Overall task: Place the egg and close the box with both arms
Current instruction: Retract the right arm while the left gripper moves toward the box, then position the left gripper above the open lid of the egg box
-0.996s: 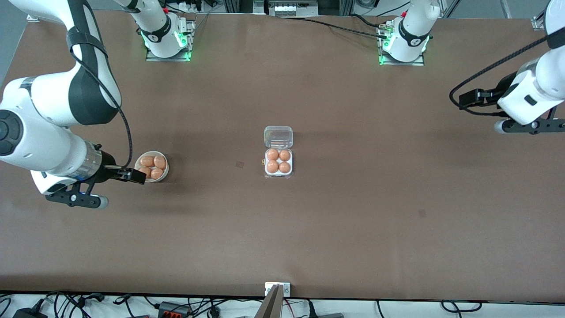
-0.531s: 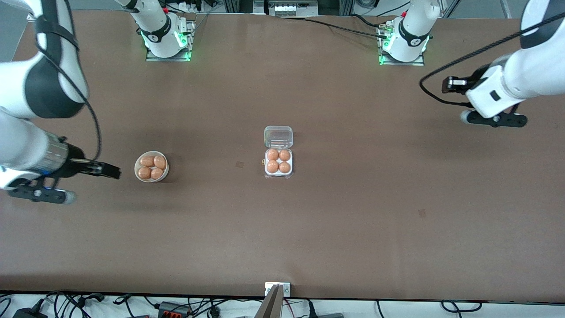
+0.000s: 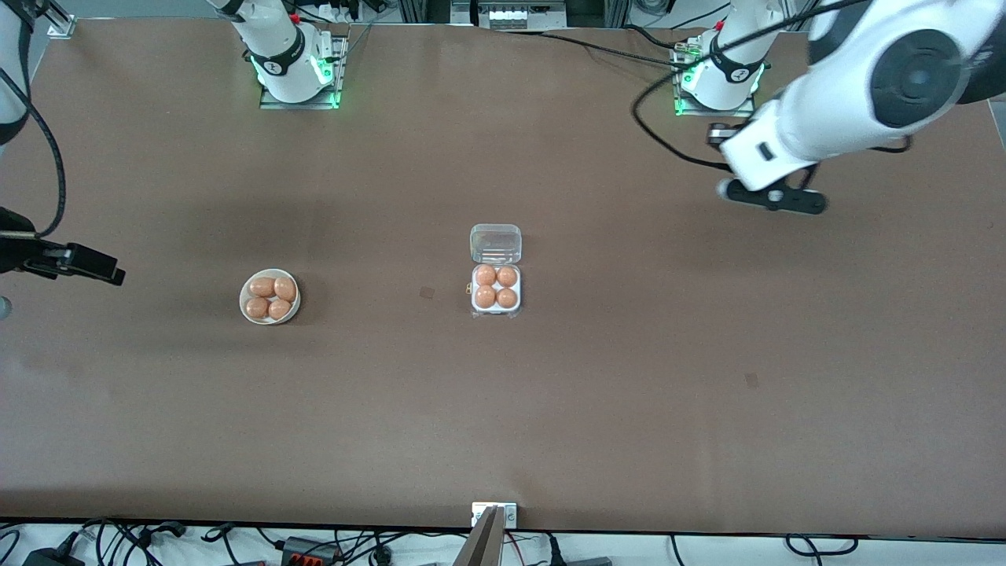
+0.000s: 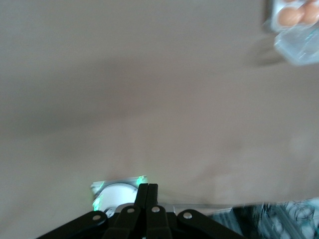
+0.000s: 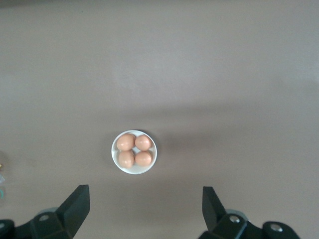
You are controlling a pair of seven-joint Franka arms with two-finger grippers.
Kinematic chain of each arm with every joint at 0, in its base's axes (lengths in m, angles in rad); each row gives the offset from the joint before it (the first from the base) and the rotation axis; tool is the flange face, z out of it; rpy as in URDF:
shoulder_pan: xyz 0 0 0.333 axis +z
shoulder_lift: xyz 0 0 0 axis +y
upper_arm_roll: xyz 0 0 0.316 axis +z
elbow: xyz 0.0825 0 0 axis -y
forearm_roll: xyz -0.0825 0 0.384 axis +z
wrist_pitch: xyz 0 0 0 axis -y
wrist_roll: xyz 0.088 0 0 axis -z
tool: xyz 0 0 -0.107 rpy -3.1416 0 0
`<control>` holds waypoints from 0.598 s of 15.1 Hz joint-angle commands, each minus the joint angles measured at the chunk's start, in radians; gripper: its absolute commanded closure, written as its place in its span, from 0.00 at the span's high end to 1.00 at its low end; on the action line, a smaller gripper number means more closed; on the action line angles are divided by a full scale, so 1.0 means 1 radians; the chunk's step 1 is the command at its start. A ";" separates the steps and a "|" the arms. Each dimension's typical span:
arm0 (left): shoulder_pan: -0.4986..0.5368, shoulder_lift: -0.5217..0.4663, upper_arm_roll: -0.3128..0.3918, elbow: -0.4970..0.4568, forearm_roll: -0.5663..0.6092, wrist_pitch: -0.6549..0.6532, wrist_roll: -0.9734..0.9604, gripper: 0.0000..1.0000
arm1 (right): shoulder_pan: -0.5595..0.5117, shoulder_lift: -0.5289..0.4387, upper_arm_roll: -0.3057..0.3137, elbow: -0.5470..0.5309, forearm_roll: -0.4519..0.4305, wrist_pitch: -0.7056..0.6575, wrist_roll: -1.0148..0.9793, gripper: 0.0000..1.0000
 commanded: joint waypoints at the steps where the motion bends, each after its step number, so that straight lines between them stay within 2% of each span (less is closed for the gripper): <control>1: 0.009 0.001 -0.141 -0.041 -0.017 0.127 -0.168 0.01 | -0.014 -0.076 0.015 -0.086 -0.011 -0.002 -0.020 1.00; 3: 0.009 0.018 -0.244 -0.078 -0.006 0.225 -0.259 0.01 | -0.017 -0.122 0.015 -0.149 -0.012 0.014 -0.020 1.00; 5: -0.006 0.015 -0.319 -0.168 -0.003 0.366 -0.359 0.01 | -0.017 -0.216 0.015 -0.292 -0.014 0.093 -0.026 1.00; 7: -0.061 0.018 -0.338 -0.258 0.003 0.531 -0.433 0.01 | -0.011 -0.315 0.018 -0.437 -0.038 0.187 -0.026 1.00; 9: -0.132 0.027 -0.338 -0.338 0.091 0.656 -0.466 0.01 | -0.014 -0.325 0.018 -0.453 -0.037 0.193 -0.031 1.00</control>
